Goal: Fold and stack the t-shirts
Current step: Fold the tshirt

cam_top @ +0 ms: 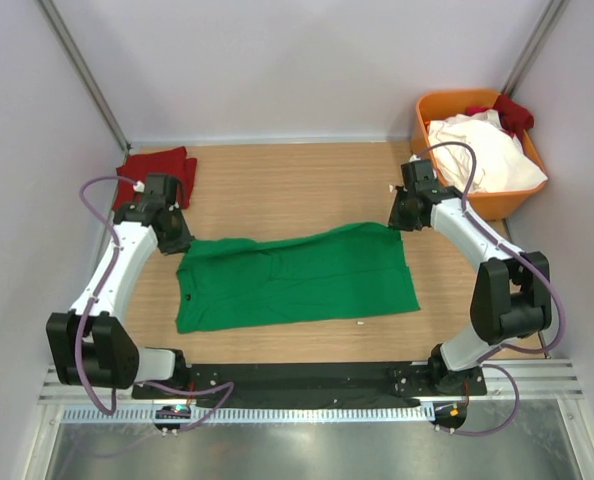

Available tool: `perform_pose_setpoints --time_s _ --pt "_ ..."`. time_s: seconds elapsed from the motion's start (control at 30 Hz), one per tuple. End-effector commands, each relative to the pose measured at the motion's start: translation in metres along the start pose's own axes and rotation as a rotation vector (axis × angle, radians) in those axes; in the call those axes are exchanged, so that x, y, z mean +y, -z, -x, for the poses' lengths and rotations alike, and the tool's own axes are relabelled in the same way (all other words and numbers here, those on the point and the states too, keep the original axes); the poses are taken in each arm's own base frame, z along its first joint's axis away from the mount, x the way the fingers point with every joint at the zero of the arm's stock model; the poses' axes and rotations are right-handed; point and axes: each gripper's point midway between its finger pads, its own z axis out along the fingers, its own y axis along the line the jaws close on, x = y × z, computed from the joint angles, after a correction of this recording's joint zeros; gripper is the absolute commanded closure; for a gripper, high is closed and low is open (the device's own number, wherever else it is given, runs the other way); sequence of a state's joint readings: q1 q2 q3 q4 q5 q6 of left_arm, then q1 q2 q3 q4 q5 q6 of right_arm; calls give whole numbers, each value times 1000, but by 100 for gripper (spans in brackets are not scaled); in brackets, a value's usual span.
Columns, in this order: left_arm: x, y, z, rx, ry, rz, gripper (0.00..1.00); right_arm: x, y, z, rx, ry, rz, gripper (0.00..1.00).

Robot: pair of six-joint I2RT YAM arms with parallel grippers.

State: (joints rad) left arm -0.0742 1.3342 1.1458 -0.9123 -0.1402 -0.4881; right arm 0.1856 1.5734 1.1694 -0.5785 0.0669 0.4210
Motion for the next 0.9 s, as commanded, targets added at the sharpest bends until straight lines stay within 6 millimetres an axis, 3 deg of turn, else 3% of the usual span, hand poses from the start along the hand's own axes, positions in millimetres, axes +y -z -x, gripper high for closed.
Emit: perform_pose_setpoints --time_s 0.0,0.6,0.87 --pt "2 12 -4 -15 -27 -18 100 -4 16 4 -31 -8 -4 99" --pt "16 22 -20 4 -48 11 100 -17 26 -12 -28 -3 -33 99" --pt "29 32 -33 30 -30 64 100 -25 21 -22 -15 -15 -66 99"
